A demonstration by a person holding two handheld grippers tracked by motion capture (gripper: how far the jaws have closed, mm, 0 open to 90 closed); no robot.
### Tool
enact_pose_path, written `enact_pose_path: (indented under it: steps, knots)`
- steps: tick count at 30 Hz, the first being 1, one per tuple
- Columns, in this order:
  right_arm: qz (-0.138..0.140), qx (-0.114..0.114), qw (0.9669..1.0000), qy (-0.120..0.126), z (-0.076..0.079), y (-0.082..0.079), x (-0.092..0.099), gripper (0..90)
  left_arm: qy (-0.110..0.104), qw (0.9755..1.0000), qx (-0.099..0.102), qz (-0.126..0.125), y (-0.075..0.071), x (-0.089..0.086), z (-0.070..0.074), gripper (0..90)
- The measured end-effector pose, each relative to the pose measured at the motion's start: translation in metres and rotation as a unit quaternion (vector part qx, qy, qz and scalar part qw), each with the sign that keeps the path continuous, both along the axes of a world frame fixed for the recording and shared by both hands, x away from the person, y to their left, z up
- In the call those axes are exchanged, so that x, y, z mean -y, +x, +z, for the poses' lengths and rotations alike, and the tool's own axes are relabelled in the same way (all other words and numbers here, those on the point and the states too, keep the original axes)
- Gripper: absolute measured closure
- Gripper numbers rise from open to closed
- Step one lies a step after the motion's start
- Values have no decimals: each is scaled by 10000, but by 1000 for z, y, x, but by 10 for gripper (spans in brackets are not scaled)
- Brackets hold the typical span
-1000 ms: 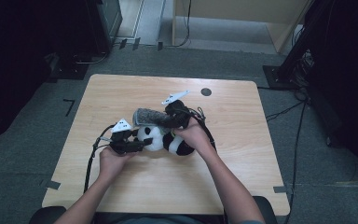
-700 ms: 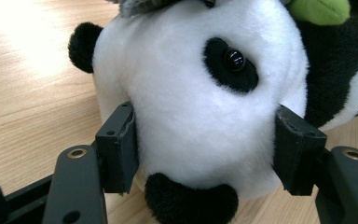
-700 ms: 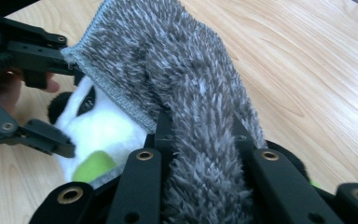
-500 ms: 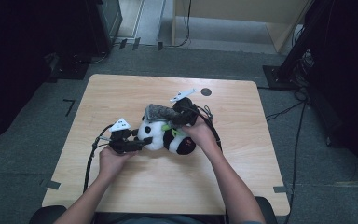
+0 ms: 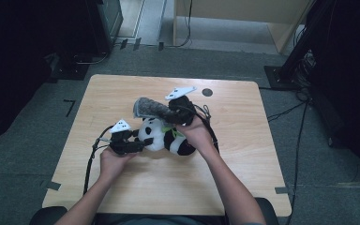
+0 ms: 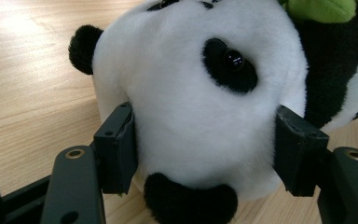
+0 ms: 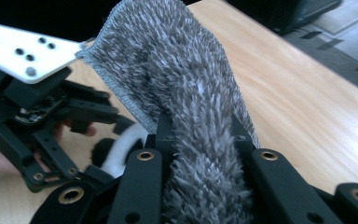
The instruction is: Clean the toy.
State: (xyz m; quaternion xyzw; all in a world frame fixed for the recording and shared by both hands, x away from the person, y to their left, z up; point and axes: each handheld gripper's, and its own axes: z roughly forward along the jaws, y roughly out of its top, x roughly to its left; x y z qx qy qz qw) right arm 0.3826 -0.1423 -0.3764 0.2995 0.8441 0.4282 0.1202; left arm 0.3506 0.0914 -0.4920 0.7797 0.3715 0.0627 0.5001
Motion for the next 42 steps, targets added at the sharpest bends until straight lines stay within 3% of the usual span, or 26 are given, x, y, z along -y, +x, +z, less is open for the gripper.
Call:
enact_pose_path:
  steps: [2,5,9,17,21,22,23,24,26,27,33,37,42]
  knots:
    - [36,-28,10000,-26,-3,0,-4,743,20,10000,13,2,-1,0,0,333]
    - [267,-383,9985,-269,-24,2,-21,741,54,10000,28,18,-2,2,1,333]
    - [289,-498,9980,-249,-29,5,-21,744,40,10000,41,16,-2,2,-1,333]
    - [81,-464,9985,-289,-31,13,-7,740,81,10000,26,13,-1,3,0,335]
    - [-294,-573,9972,-373,-35,23,13,740,70,10000,9,-15,-1,2,0,333]
    - [-341,-675,9967,-290,-38,26,19,738,69,10000,10,-15,-1,2,0,333]
    - [-350,-890,9954,29,-41,31,28,737,78,10000,18,-21,0,2,0,333]
    - [-354,-937,9949,97,-40,31,30,736,87,10000,18,-29,0,2,0,332]
    - [-329,-907,9953,116,-38,31,30,736,74,10000,2,-28,0,2,0,333]
    - [-319,-719,9969,29,-33,27,29,736,79,10000,-17,-34,0,2,0,332]
    - [-417,-327,9985,121,-15,16,37,735,52,10000,-75,-37,2,1,0,330]
    - [-543,-239,9981,184,-4,8,50,734,83,9999,-147,-7,3,2,2,331]
    - [-548,-235,9982,115,-7,-1,55,734,88,9997,-228,17,4,2,3,332]
